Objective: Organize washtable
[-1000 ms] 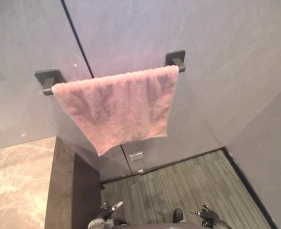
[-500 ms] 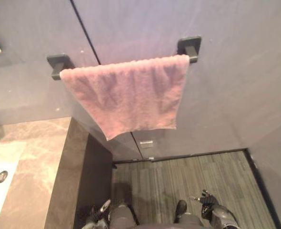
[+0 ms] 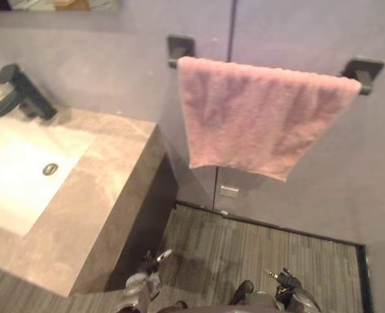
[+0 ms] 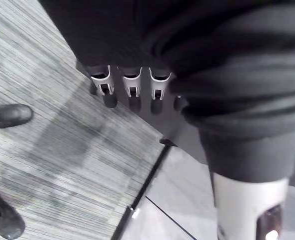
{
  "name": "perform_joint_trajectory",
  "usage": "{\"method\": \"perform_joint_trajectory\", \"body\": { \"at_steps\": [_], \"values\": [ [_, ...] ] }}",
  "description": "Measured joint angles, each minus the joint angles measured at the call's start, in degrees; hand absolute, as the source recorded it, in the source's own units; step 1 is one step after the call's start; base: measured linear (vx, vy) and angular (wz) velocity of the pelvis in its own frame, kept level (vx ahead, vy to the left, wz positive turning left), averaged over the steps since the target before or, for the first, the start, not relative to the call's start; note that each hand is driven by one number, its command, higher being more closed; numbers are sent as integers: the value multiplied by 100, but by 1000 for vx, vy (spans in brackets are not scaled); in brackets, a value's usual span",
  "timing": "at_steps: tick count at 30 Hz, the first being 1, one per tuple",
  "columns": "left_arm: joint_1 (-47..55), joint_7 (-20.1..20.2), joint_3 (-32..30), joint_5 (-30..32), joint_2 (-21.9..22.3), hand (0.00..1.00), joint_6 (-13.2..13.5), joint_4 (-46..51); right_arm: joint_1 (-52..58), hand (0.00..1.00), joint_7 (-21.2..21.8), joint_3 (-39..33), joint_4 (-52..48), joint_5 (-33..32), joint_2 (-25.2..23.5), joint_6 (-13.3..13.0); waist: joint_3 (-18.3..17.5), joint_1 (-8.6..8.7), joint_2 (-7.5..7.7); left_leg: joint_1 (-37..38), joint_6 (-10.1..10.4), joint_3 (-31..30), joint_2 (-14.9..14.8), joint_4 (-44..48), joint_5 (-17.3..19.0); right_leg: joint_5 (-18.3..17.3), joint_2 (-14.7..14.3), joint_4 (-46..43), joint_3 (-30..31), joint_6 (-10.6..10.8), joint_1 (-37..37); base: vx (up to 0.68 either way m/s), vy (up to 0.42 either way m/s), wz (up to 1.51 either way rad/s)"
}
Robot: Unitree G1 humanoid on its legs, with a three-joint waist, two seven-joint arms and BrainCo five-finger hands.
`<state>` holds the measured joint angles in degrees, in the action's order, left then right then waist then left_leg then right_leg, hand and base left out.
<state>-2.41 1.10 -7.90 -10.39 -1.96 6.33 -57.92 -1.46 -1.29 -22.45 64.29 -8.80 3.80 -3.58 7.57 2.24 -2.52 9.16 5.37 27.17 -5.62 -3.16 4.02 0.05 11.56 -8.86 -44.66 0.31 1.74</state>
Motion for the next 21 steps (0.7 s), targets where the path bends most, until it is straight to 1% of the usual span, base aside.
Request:
{"method": "perform_joint_trajectory", "body": {
  "at_steps": [2, 4, 5, 6, 8, 9, 10, 11, 12, 13, 14, 15, 16, 17, 18, 19, 20, 21],
  "values": [
    [20, 0, 154, 1, -40, 0, 68, 3, -31, 0, -7, 0, -4, 45, 5, 3, 9, -4, 40, -36, -27, -54, 66, -18, -18, 31, 79, -16, -51, 44, -37, -81, 54, 18],
    [51, -19, 204, 112, -81, 0, 116, -15, -53, 0, -2, 12, -10, 51, -46, 12, 50, -8, 104, -32, -114, -58, 107, -81, -77, 33, 148, -128, -50, 45, 10, -63, 52, 5],
    [141, -16, 251, 235, -115, 0, 131, -69, -128, 0, -4, 58, -17, 58, -71, 12, 90, -16, 151, -34, -138, -53, 120, -108, -93, 32, 199, -263, 12, 42, 76, -69, 66, -4],
    [170, -20, 265, 331, -121, 0, 137, -257, -218, 0, -5, 134, -18, 69, -98, 11, 142, -21, 194, -31, -153, -53, 129, -106, -103, 30, 285, -553, 230, 40, 207, -73, 87, -6],
    [227, -49, 279, 547, -119, 0, 99, -488, -268, 0, -3, 354, -44, 120, -114, 10, 180, 11, 238, -25, -180, -102, 135, -78, -120, 30, 405, -1077, 817, 41, 431, -76, 111, 14],
    [289, -63, 280, 719, -118, 0, 68, -586, -244, 0, 3, 560, -56, 151, -148, 5, 219, 17, 312, -12, -208, -206, 165, -16, -136, 33, 467, -1526, 1525, 44, 607, -79, 96, 60],
    [311, -114, 258, 861, -182, 0, 49, -579, -198, 0, 13, 619, -62, 159, -231, 2, 249, -7, 383, 7, -240, -356, 151, 58, -147, 58, 444, -1913, 2237, 118, 738, -69, 58, 67],
    [357, -123, 221, 908, -178, 0, 50, -584, -173, 0, 21, 684, -103, 158, -227, -4, 252, -25, 393, 26, -272, -400, 107, 82, -150, 27, 422, -2104, 2573, 256, 788, -46, -72, 63],
    [437, -126, 77, 972, -212, 0, 48, -625, -134, 0, 36, 793, -198, 158, -258, -6, 277, -56, 412, 61, -301, -479, 90, 167, -129, -81, 406, -2657, 3075, 388, 894, -27, -163, 62],
    [480, -156, -218, 992, -237, 0, 40, -612, -62, 0, 37, 948, -335, 142, -328, -40, 253, -57, 513, 56, -303, -663, 92, 296, -126, -198, 410, -3596, 3628, 459, 1038, -33, -254, 81],
    [498, -152, -325, 1016, -253, 0, 40, -605, -23, 0, 49, 1088, -412, 136, -376, -73, 217, -83, 590, 16, -297, -822, 117, 413, -126, -70, 303, -3936, 4043, 528, 1025, -31, -237, 74],
    [509, -150, -364, 1019, -251, 0, 43, -576, 6, 0, 47, 1164, -427, 132, -391, -93, 204, -110, 634, -1, -282, -856, 163, 433, -136, -117, 259, -3855, 4202, 666, 976, -35, -236, 46],
    [503, -148, -413, 1023, -210, 0, 49, -560, -21, 0, 57, 1189, -450, 89, -374, -140, 141, -166, 636, -83, -204, -929, 168, 414, -195, -308, 83, -3695, 4389, 850, 921, -48, -214, 25],
    [523, -138, -412, 1052, -108, 0, 29, -565, -46, 0, 74, 1276, -446, 50, -327, -158, 50, -170, 438, -288, -193, -994, 102, 404, -289, -510, -80, -3301, 4577, 811, 803, -49, -199, 19],
    [527, -137, -411, 1079, -81, 0, 18, -565, -45, 0, 86, 1344, -443, 39, -318, -158, 25, -165, 401, -385, -188, -1019, 64, 400, -337, -642, -130, -3044, 4647, 813, 733, -45, -200, 18],
    [529, -137, -408, 1079, -66, 0, 9, -565, -57, 0, 102, 1419, -435, 39, -308, -157, 10, -166, 404, -494, -186, -1062, 73, 395, -406, -843, -140, -2638, 4655, 816, 615, -20, -188, 11],
    [495, -139, -409, 1023, -84, 0, -19, -565, -66, 0, 128, 1510, -377, 39, -313, -150, -24, -193, 347, -691, -176, -1120, 73, 399, -520, -1095, -137, -1901, 4581, 752, 372, -32, -233, 7],
    [460, -150, -404, 975, -106, 0, -49, -565, -77, 0, 134, 1617, -305, 39, -310, -147, -23, -209, 371, -801, -152, -1140, 52, 398, -589, -1147, -147, -1475, 4482, 720, 252, -62, -233, 1]
  ]
}}
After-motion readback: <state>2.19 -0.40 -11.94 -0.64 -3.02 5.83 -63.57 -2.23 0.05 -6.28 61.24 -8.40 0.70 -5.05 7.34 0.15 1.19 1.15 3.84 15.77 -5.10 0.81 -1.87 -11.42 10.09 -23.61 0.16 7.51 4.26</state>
